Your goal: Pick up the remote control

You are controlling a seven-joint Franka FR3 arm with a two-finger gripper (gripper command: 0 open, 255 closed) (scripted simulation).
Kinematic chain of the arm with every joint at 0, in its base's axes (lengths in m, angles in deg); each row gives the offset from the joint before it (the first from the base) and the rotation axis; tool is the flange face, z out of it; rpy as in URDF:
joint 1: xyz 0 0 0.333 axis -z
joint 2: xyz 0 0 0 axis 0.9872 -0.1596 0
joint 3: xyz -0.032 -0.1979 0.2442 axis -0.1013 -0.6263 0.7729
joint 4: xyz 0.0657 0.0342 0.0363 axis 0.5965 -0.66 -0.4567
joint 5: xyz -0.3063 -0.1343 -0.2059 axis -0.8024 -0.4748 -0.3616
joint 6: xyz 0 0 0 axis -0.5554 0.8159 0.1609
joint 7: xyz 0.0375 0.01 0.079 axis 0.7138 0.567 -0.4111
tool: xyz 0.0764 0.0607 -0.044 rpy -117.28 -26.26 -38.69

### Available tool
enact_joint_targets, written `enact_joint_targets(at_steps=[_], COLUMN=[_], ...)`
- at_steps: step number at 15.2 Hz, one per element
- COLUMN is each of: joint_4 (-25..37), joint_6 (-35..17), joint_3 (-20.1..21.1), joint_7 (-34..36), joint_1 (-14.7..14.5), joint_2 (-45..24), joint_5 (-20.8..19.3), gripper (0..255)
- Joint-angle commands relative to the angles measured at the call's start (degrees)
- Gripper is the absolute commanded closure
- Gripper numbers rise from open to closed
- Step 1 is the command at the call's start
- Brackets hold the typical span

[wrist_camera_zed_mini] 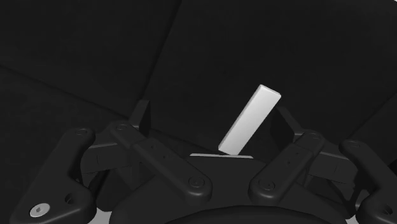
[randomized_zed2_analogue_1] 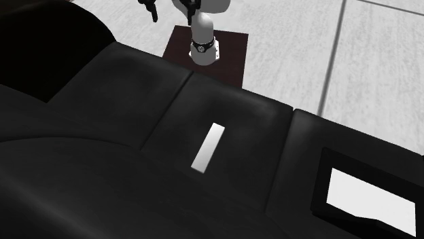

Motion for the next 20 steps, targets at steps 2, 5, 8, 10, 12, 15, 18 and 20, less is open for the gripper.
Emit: enact_joint_targets(at_steps=[2, 5, 8, 10, 12, 15, 18, 20], joint_4=[-0.7, -2.5, -3.6, -3.9, -3.9, -3.3, -2.0, -0.7], joint_6=[-1.7, -6.7, -11.7, -15.0, -18.2, -22.8, -27.0, -29.6], joint_3=[0.5, 2.0, 3.4, 4.3, 5.3, 6.6, 7.9, 8.6], joint_7=[0.9, 3.4, 6.0, 7.6, 9.3, 11.9, 14.6, 16.4], joint_1=[-0.1, -0.2, -0.3, -0.4, -0.4, -0.4, -0.4, -0.4], joint_2=[-1.1, -4.9, -9.3, -12.6, -16.1, -21.8, -27.8, -32.1], joint_5=[0.3, 1.1, 1.8, 2.1, 2.3, 2.3, 2.0, 1.5], gripper=[0, 0, 0, 0, 0, 0, 0, 0])
